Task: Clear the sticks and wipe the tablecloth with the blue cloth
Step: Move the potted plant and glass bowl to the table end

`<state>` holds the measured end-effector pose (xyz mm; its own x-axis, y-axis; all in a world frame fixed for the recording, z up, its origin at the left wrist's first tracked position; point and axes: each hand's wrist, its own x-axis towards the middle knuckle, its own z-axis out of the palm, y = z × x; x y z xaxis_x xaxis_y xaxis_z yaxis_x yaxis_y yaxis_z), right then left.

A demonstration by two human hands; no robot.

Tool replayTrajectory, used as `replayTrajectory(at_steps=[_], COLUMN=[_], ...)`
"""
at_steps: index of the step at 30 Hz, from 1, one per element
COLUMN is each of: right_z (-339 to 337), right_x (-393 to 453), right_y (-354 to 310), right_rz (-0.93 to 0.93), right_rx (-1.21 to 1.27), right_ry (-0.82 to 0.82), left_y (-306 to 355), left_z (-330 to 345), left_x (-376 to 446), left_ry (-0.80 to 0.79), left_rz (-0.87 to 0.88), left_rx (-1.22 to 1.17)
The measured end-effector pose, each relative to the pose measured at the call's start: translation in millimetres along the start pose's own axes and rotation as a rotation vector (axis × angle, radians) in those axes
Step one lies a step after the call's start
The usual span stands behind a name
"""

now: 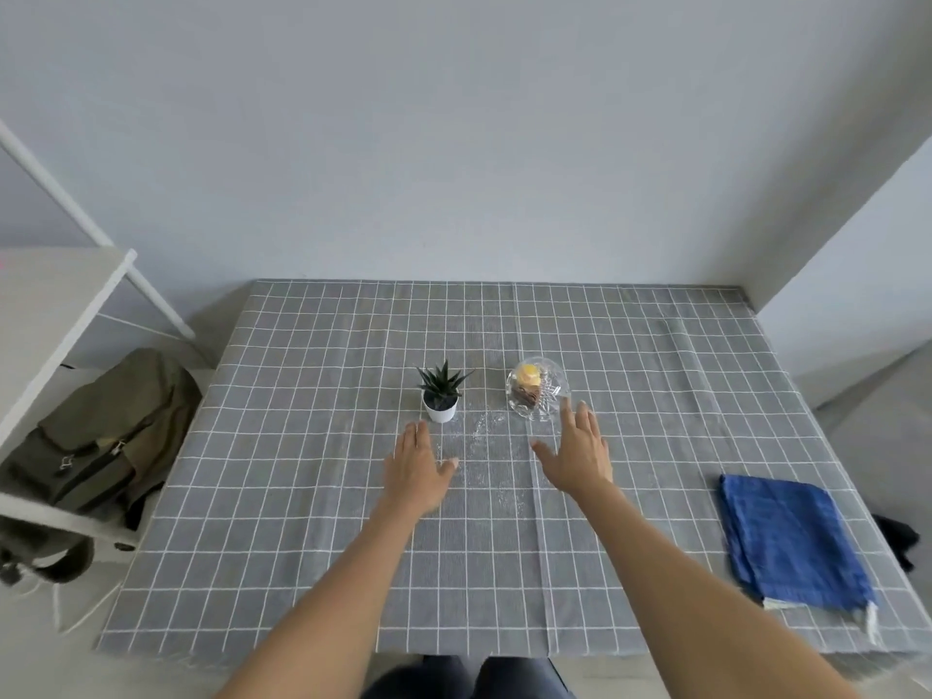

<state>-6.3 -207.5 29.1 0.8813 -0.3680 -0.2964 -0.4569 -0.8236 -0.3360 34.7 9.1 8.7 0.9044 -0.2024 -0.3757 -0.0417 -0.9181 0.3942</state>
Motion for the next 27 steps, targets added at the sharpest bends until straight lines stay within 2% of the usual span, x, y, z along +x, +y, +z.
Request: replayTrajectory(at_steps=[4, 8, 16, 23, 27], right_z=[1, 2, 12, 31, 34], right_x=[18, 39, 80, 98, 101], right_y=[0, 2, 3, 7, 10], right_rz=[-0.029, -0.059, -0.114, -0.17, -0.205], right_rx=[0.01, 0.012, 0.129, 0.295, 0.315], right_ry=[0.058, 0.066, 0.081, 0.159, 0.178], left_y=[-8, -9, -7, -3, 0], left_z=[3, 5, 20, 23, 23], left_x=[15, 28, 56, 67, 68], left_ry=[0.111, 0.155, 0.242, 0.423, 0.451], left_rz=[0.015, -0.001, -0.031, 0.041, 0.036], left_rx=[-0.082, -0.153, -0.318, -0.446, -0.493])
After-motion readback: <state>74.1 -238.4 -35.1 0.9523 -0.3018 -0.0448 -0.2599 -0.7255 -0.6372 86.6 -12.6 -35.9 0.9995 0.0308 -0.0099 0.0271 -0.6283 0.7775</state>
